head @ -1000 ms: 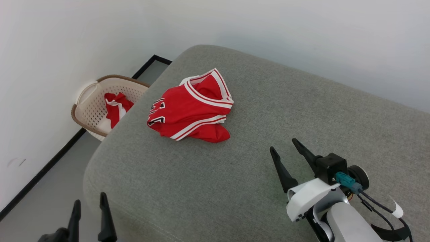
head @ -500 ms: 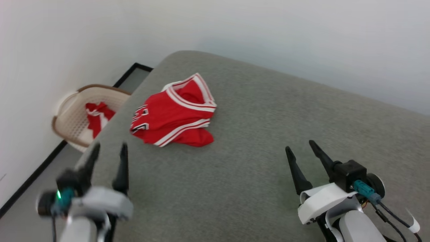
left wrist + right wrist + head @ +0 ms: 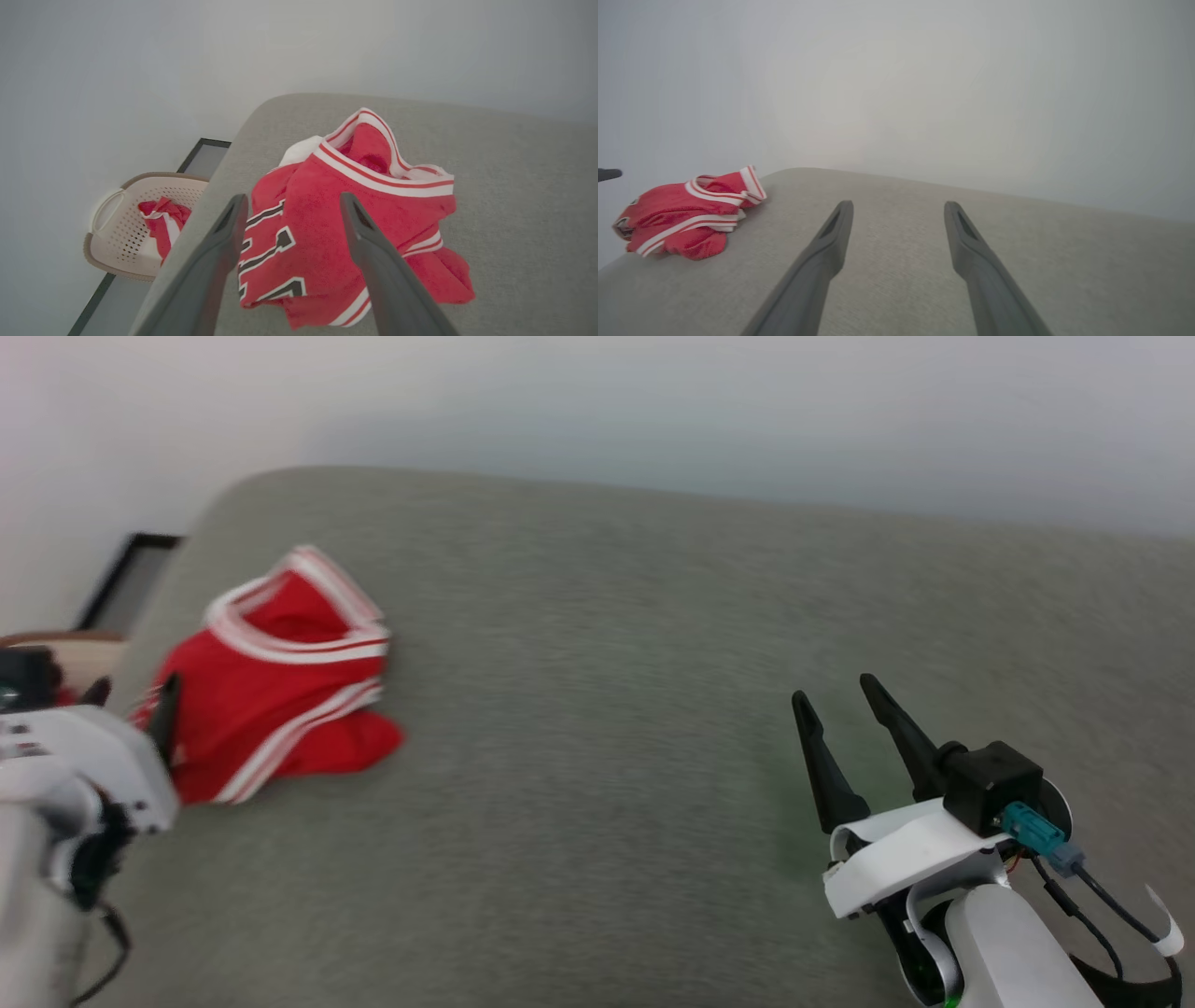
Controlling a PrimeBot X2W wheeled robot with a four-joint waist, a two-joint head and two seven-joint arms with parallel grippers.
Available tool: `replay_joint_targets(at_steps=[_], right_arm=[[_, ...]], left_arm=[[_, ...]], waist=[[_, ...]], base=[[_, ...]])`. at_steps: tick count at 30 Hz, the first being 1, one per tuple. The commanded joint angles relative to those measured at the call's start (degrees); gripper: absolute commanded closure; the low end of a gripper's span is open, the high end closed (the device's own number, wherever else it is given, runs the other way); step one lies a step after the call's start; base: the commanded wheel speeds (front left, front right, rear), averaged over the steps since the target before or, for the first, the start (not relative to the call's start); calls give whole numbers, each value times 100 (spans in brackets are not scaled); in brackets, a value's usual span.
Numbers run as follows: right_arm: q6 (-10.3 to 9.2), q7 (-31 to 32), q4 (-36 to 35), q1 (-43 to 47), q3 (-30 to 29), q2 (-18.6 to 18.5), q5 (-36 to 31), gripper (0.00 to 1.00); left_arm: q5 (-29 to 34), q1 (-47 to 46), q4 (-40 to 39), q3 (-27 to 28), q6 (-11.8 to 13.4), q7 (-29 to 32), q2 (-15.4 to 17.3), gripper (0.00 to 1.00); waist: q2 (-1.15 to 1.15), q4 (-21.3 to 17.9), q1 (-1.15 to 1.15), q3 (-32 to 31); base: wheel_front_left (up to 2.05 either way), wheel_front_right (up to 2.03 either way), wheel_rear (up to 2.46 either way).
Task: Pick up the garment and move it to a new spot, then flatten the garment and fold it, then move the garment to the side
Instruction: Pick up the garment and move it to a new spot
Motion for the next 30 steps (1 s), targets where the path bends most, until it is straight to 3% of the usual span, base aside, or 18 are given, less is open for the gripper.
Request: replay_joint_targets(at_steps=[1, 5, 10, 17, 20, 22, 23, 24, 25, 30], right_arm=[[-3, -4, -37, -35, 35, 4, 77, 0], [-3, -4, -88, 31, 96, 8, 183, 0], [-2, -4, -139, 6, 184, 7, 207, 0], [-3, -4, -276, -144, 333, 7, 146, 0], [-3, -4, -388, -203, 416, 7, 224, 0], [-3, -3, -456, -175, 482, 8, 239, 0], [-3, -3, -491, -158, 510, 8, 253, 0], [-3, -4, -510, -141, 528, 8, 259, 0], [-3, -4, -519, -112, 555, 8, 263, 0], [-3, -4, -435, 11, 551, 4, 227, 0]], left_arm=[[-310, -148, 141, -111, 4, 303, 174, 0], [-919, -184, 331, -502, 7, 1084, 629, 0], [-1566, -137, 554, -825, 6, 1859, 869, 0], [-2185, -48, 983, -1084, 4, 2568, 753, 0], [-2303, 21, 1077, -1225, 3, 2592, 663, 2], [-2375, 59, 1133, -1309, 2, 2552, 583, 32], [-2399, 64, 1171, -1332, 2, 2522, 563, 69], [-2409, 72, 1197, -1363, 2, 2460, 549, 95], [-2428, 72, 1211, -1383, 2, 2389, 549, 100], [-2342, -163, 1077, -1451, -13, 1587, 684, 100]], waist=[[0, -1449, 0, 920], [0, -1755, 0, 898], [0, -1990, 0, 973], [0, -2146, 0, 1238], [0, -2146, 0, 1259], [0, -2121, 0, 1220], [0, -2103, 0, 1196], [0, -2083, 0, 1151], [0, -2060, 0, 1103], [0, -1890, 0, 808]], base=[[0, 0, 0], [0, 0, 0], [0, 0, 0], [0, 0, 0], [0, 0, 0], [0, 0, 0], [0, 0, 0], [0, 0, 0], [0, 0, 0], [0, 0, 0]])
